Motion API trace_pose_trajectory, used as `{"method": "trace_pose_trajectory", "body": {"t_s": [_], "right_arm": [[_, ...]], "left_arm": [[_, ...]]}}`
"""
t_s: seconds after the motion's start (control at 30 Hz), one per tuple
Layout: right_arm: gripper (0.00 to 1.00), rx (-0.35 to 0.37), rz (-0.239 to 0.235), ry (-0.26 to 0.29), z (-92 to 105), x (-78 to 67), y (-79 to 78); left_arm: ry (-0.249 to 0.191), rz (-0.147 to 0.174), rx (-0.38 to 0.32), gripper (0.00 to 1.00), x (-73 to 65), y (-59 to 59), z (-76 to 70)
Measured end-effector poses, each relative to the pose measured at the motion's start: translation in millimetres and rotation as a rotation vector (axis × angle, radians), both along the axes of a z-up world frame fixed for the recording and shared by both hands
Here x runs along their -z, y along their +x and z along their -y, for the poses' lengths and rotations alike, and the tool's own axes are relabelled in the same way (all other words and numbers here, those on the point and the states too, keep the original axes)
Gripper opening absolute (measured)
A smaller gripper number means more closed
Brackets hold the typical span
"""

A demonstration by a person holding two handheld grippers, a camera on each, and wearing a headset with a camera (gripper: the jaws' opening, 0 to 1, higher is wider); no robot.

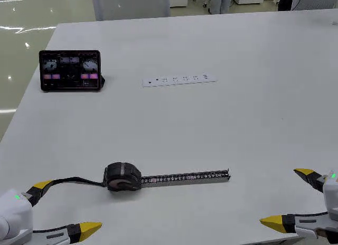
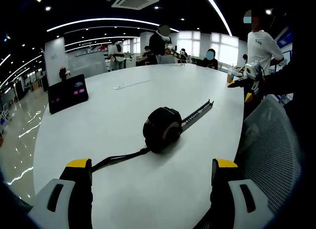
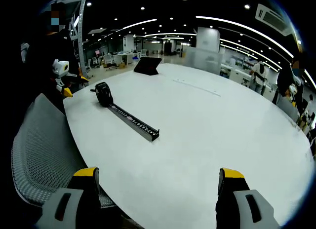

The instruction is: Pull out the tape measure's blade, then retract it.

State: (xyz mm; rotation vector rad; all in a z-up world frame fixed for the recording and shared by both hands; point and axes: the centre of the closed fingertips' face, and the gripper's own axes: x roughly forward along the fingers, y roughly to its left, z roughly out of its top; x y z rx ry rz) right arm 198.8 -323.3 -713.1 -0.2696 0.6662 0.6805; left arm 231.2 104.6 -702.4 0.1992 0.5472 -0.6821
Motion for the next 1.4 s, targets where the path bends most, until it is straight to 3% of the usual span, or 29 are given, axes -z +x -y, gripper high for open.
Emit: {"method": "trace_pose_trajectory", "body": {"t_s": [0.5,0.93,1.2,1.4], "right_arm": [[0.99,-0.022,-0.007,-0.010,-5.9,-3.9,-5.1],[0.99,-0.085,0.013,-0.042,-11.2,-23.2,28.7],[0.99,-0.149,0.014,-0.077,-16.0,-27.0,45.1],[0.99,-0.192,-0.005,-0.096,-21.5,-25.3,52.6]], "left_arm": [[0.013,0.000,-0.009,0.99,-3.9,0.0,-1.6],[0.035,-0.001,0.021,0.99,-18.0,23.0,30.7],[0.053,0.002,0.044,0.99,-20.2,36.3,45.3],[0.037,-0.006,0.030,0.99,-20.6,43.9,52.4]]}}
